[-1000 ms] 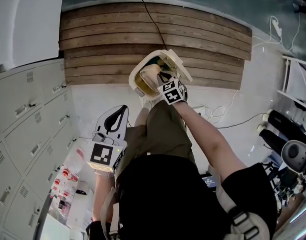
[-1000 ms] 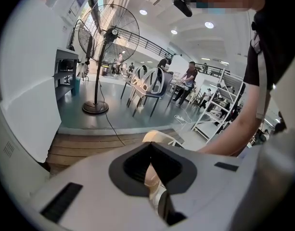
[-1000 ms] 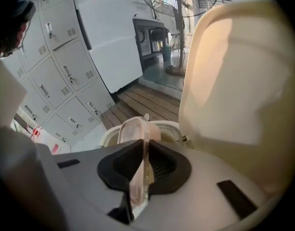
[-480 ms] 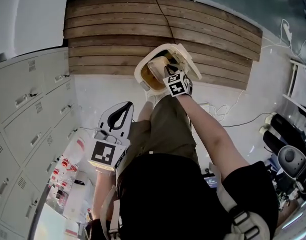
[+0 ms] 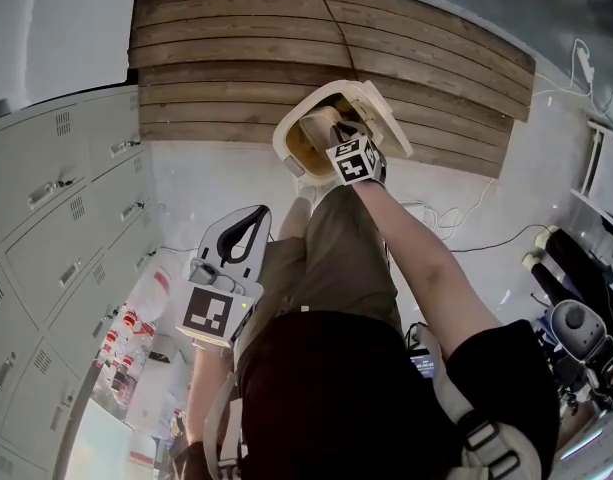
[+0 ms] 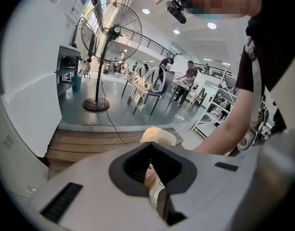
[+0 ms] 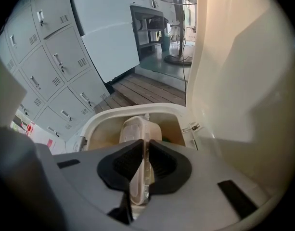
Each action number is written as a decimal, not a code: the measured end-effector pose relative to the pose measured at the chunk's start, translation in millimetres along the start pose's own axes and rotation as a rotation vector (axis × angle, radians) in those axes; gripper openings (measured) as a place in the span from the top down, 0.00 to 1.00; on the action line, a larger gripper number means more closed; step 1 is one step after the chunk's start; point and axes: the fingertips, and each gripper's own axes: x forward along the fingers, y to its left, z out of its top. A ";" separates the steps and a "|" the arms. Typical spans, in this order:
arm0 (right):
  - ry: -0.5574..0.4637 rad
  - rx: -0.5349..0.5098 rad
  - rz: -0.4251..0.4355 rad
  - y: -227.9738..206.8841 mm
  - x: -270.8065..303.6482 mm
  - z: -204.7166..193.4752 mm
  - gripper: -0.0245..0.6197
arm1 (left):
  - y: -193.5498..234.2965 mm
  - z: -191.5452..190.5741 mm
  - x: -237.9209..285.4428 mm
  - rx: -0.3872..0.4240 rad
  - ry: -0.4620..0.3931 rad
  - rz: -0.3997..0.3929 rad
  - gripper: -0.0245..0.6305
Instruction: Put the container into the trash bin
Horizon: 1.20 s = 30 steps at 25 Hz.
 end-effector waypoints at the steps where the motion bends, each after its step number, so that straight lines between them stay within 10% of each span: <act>1: 0.002 0.001 -0.001 0.3 2.1 -1.2 0.89 | 0.2 -1.6 -0.4 -0.002 0.004 0.002 0.95; 30: 0.042 0.052 0.008 3.1 32.0 -6.8 0.79 | 0.6 -33.3 -0.2 0.005 0.064 -0.004 0.95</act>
